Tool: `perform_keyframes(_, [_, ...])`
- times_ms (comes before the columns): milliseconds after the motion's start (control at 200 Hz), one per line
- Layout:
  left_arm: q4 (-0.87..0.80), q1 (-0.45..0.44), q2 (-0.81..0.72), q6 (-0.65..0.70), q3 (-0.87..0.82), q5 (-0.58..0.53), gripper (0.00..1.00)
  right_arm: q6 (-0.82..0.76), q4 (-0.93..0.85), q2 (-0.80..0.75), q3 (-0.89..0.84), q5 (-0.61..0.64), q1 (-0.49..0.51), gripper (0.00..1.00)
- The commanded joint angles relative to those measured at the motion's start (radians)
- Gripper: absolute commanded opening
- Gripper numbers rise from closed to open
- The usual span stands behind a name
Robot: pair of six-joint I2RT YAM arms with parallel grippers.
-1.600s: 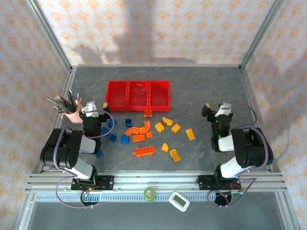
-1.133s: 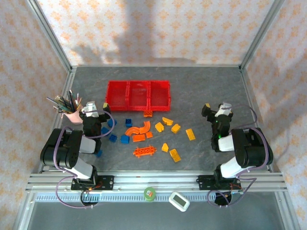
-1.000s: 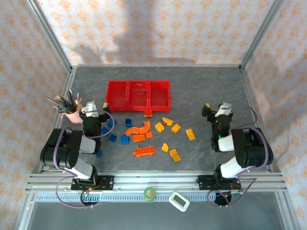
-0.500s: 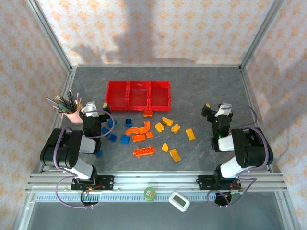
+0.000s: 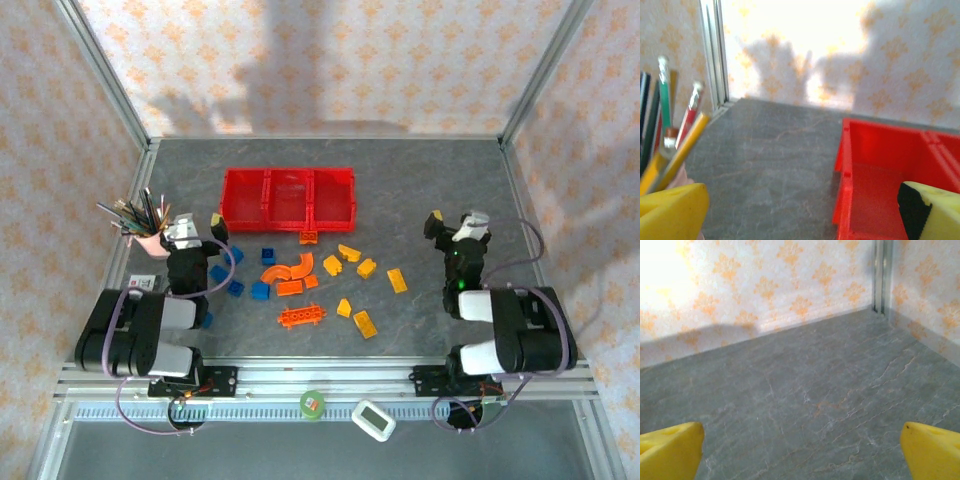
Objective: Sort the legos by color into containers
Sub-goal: Pick up the lego from the center of the table.
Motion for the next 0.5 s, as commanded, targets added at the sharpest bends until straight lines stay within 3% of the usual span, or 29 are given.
perform_keyframes(0, [-0.094, -0.001, -0.122, -0.002, 0.001, 0.027, 0.99, 0.044, -0.156, -0.082, 0.047, 0.029, -0.003, 1.00])
perform_keyframes(195, [-0.332, 0.000, -0.318, -0.210, 0.065, 0.019, 0.99, 0.204, -0.431, -0.222, 0.119, -0.008, -0.006, 1.00])
perform_keyframes(335, [-0.464, 0.006, -0.346, -0.422, 0.115, 0.026, 0.99, 0.403, -0.668, -0.246, 0.187, -0.026, -0.008, 1.00])
perform_keyframes(490, [-0.593, 0.019, -0.374, -0.601, 0.122, -0.010, 0.99, 0.438, -0.801, -0.270, 0.230, -0.121, -0.013, 1.00])
